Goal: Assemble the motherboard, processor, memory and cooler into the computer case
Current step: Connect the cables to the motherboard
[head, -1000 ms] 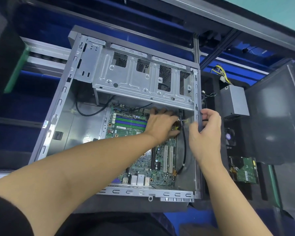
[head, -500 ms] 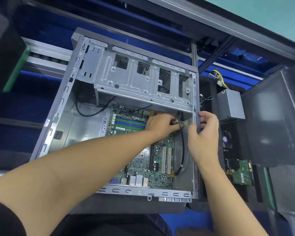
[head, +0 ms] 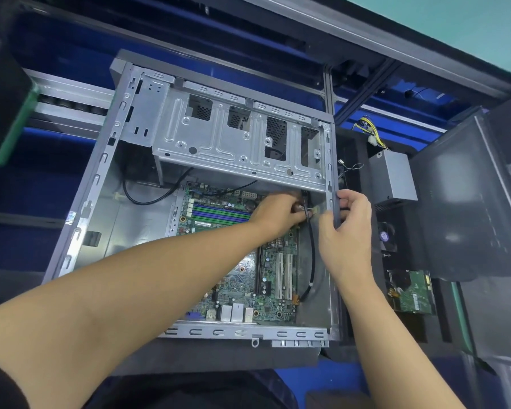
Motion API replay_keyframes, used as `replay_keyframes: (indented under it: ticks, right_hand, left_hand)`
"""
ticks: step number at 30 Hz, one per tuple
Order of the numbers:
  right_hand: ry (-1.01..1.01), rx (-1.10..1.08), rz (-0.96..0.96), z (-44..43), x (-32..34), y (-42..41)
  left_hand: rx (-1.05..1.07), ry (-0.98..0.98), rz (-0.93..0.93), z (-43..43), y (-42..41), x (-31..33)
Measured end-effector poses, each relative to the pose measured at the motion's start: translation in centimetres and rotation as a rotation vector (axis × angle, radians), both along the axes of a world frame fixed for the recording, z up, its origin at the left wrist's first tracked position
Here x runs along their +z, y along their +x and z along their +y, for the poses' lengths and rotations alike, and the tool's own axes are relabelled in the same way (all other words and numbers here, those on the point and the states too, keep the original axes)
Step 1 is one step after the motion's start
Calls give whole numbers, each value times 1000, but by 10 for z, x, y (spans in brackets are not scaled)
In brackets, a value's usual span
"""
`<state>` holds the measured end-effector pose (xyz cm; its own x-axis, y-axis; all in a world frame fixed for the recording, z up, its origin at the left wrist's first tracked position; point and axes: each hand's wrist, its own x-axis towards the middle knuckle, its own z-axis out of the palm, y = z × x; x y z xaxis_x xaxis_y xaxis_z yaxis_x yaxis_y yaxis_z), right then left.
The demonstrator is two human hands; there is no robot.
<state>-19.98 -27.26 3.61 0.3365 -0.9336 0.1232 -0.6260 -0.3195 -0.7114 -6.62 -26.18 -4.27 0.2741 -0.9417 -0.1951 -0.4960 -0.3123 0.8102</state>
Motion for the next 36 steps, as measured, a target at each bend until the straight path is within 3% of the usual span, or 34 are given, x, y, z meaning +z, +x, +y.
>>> replay_keyframes:
  ticks: [9,24,36]
  right_hand:
    - [-13,4,5,0,0,-1]
    - [27,-3,-26,1,0,0]
    - [31,-1,-12,0,1,0]
  left_hand:
    - [-104,-14,52,0,7,2]
    - [-54,-8,95,5,10,-2]
    - [-30,100,-14,-5,11,-5]
